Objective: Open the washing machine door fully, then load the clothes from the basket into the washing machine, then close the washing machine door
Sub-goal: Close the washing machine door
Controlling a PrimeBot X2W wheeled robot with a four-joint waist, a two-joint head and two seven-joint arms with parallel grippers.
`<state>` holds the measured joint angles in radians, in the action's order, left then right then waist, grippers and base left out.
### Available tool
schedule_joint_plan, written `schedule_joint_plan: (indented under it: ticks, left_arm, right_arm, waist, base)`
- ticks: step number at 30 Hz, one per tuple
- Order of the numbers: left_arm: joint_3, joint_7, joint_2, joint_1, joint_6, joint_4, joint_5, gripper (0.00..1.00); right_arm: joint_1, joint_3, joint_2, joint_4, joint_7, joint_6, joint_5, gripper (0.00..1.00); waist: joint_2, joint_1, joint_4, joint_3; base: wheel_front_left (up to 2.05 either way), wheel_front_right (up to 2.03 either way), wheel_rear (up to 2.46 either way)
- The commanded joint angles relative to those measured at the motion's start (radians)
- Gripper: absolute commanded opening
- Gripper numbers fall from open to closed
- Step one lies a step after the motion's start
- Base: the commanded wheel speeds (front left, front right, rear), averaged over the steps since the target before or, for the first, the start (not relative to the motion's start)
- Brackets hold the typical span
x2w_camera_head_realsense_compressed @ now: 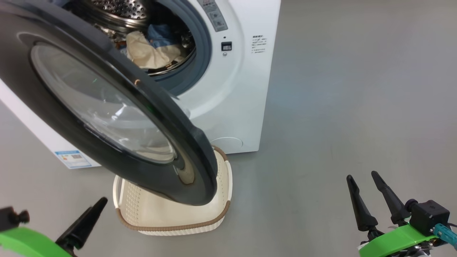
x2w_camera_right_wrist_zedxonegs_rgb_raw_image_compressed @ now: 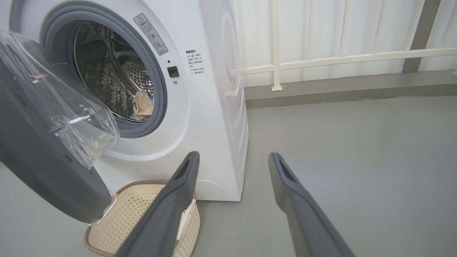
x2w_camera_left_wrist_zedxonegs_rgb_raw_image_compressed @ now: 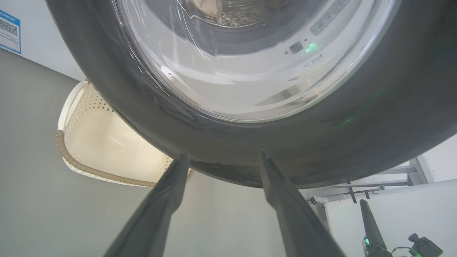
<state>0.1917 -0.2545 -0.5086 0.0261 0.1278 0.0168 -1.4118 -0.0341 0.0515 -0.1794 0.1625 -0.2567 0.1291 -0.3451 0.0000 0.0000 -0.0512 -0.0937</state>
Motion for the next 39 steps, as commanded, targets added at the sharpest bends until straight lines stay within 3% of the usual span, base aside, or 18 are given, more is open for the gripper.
schedule_joint_plan:
  ticks: [1, 13, 18, 31, 39]
  left_arm:
    - [-0.030, 0.041, -0.044, 0.019, 0.003, -0.007, 0.008, 1.00]
    - [0.176, 0.444, -0.101, -0.021, 0.003, 0.140, 0.144, 1.00]
    - [0.214, 0.513, -0.096, 0.006, 0.003, 0.232, 0.248, 1.00]
    - [-0.099, 0.516, 0.103, -0.039, 0.003, 0.175, 0.751, 1.00]
    - [-0.196, 0.516, 0.188, -0.069, 0.003, 0.100, 0.952, 1.00]
  right_arm:
    - [0.004, 0.018, -0.018, -0.023, -0.005, 0.002, 0.006, 1.00]
    - [0.015, 0.024, -0.024, -0.012, -0.005, 0.002, 0.001, 1.00]
    - [0.018, 0.022, -0.022, -0.011, -0.005, 0.002, 0.000, 1.00]
    - [0.016, 0.007, -0.014, -0.013, -0.005, 0.002, 0.001, 1.00]
    - [0.007, 0.002, -0.010, -0.013, -0.005, 0.002, 0.001, 1.00]
  waist:
    - [0.0000, 0.0000, -0.009, 0.008]
    - [0.0000, 0.0000, -0.048, 0.034]
    - [0.0000, 0.0000, -0.053, 0.036]
    - [0.0000, 0.0000, -0.052, 0.025]
    - [0.0000, 0.0000, -0.053, 0.017]
  base:
    - [0.00, 0.00, 0.00]
    - [0.00, 0.00, 0.00]
    - [0.00, 0.00, 0.00]
    - [0.00, 0.00, 0.00]
    - [0.00, 0.00, 0.00]
